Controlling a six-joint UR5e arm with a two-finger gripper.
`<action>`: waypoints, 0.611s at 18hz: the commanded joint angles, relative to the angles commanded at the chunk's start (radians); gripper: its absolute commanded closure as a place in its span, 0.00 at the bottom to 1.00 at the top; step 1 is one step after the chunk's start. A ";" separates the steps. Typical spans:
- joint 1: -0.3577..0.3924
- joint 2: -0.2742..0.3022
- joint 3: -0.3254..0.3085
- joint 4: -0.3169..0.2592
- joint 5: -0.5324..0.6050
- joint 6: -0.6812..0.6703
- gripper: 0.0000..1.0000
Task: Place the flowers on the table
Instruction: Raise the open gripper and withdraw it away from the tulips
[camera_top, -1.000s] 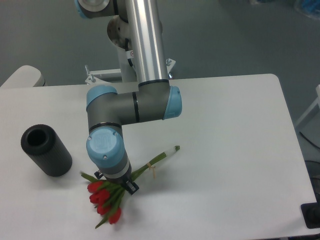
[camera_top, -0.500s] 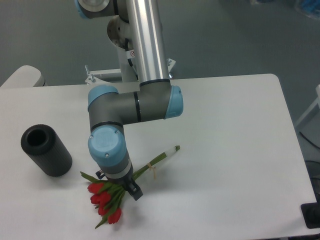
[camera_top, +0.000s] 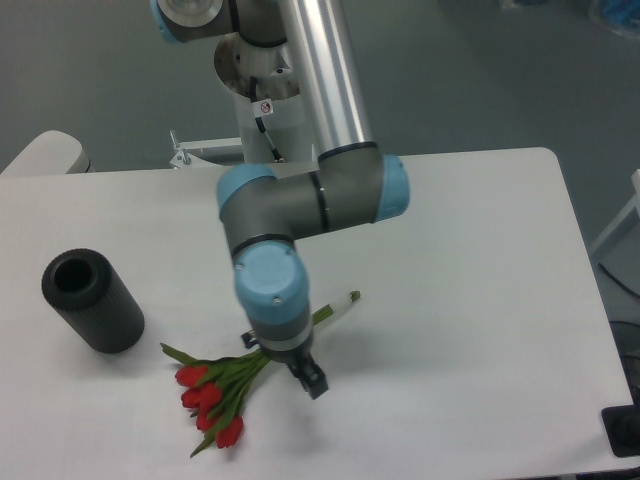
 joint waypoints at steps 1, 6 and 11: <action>0.014 0.000 0.000 0.000 0.000 0.026 0.00; 0.058 -0.005 0.006 0.000 -0.005 0.114 0.00; 0.110 -0.012 0.012 0.011 -0.006 0.232 0.00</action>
